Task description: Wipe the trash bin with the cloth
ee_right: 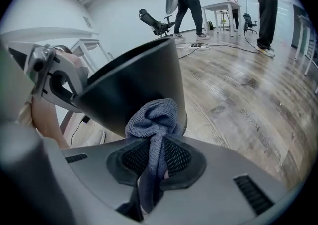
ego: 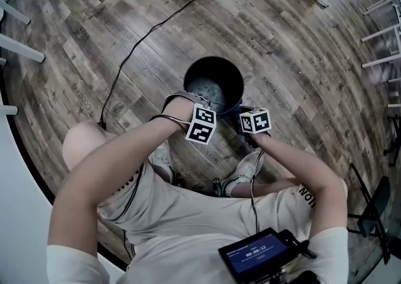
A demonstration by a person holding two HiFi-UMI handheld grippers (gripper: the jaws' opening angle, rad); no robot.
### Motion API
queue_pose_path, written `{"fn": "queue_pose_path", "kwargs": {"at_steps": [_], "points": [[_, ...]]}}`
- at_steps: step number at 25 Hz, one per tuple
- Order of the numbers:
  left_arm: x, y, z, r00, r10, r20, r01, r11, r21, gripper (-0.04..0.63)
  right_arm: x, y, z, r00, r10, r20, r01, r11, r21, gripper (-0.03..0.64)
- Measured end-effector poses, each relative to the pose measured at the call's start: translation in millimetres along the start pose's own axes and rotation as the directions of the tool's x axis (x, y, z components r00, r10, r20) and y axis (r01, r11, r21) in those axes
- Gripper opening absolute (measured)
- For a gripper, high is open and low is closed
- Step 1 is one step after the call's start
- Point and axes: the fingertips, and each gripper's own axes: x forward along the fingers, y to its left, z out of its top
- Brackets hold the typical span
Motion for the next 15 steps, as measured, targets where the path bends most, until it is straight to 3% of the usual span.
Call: {"fn": "queue_pose_path", "kwargs": {"at_steps": [9,15], "points": [[1,1,2,1.000,-0.007,0.013,0.007,1.000,-0.004,0.028,66,-38,-33,0.997,-0.064,-0.044,0.069,0.989,0.128,0.060],[1,2,2,1.000,0.006,0.013,-0.006,1.000,-0.011,0.028,95,-62,-45,0.991,-0.118,-0.057,0.130,0.954,0.271,0.060]]}}
